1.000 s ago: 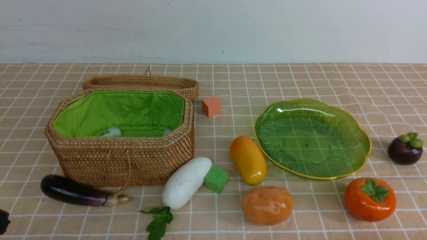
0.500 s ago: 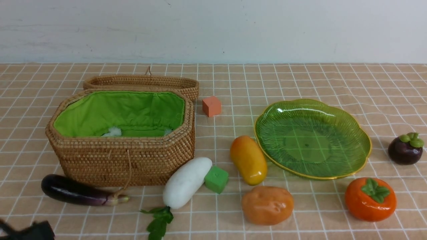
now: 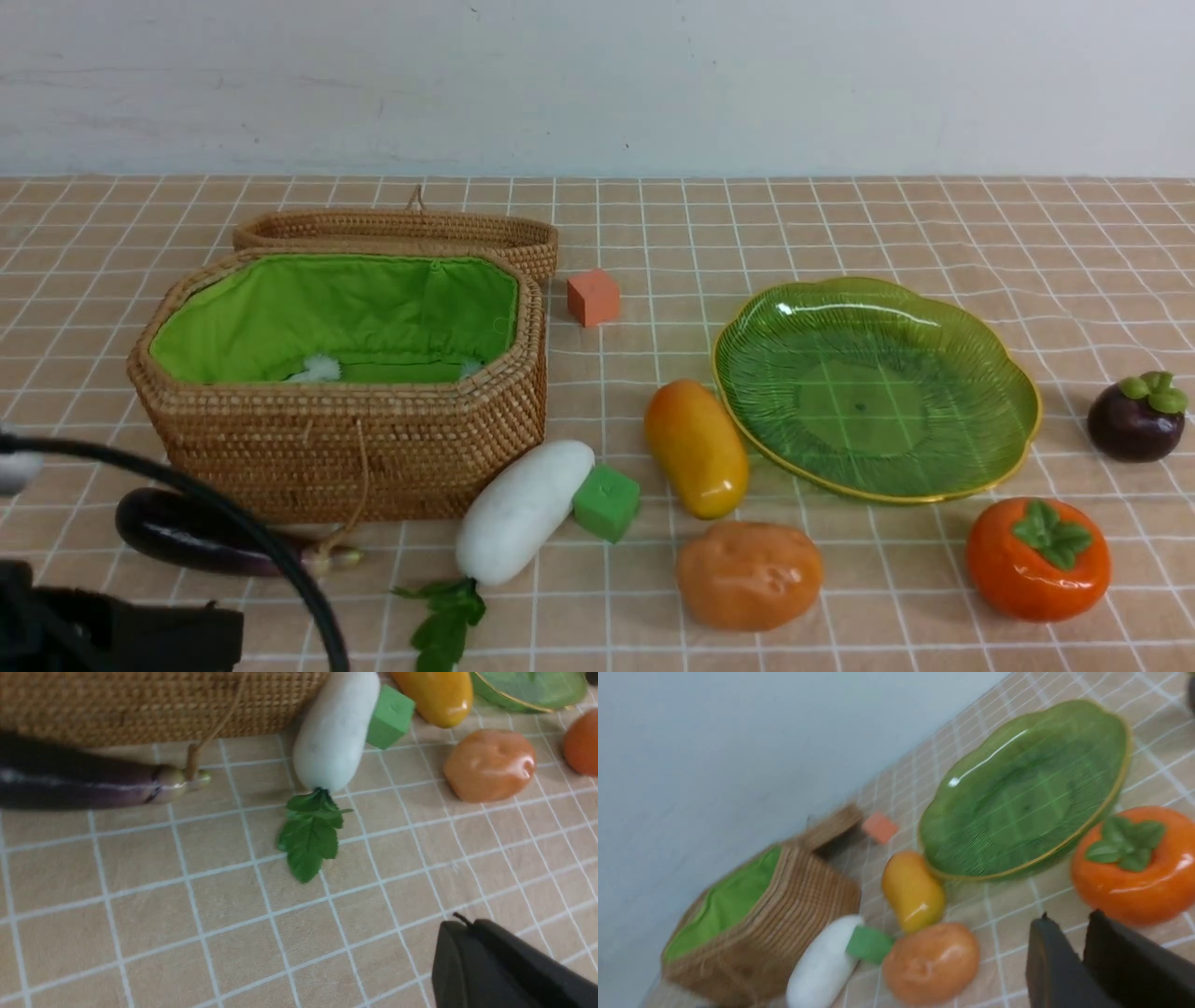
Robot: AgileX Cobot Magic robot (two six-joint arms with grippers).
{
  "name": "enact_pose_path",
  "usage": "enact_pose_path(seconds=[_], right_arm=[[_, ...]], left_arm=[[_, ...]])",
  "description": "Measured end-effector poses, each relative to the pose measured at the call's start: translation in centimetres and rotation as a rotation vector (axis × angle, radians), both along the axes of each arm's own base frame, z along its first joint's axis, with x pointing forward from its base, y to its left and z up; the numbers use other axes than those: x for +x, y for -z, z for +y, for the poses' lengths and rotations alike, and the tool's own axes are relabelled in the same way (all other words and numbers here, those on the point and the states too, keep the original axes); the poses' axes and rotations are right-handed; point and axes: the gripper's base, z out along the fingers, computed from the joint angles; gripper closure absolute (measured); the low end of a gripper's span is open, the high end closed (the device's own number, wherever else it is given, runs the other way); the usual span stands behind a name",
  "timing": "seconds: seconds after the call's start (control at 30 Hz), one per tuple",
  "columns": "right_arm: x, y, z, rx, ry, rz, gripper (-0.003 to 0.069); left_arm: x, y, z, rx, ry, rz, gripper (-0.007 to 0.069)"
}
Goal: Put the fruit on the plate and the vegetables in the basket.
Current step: Use the left arm to grab an eggplant and put it into the left basket
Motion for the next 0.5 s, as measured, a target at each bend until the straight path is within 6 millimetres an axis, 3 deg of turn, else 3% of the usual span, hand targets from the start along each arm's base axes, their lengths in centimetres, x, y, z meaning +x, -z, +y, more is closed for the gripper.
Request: enact_pose_path(seconds=[0.13,0.27,0.5], right_arm=[[-1.2,-5.5,0.7,-0.22,-0.181,-0.002,0.0623],[-2.7,-11.6,1.3,-0.468,-0.38,-0.032,0.0642],[-4.7,-15.1,1.1,-0.625,-0.485,-0.181,0.0638]], left_arm=[[1.9,-0.9,-0.5,0.035,0.08,0.045,0.0638],[4.3,0.6,-1.0,0.109,0.186,0.123,0.0638],[4.2,1.6,-1.9,0.278,0.351,0.119,0.0638]])
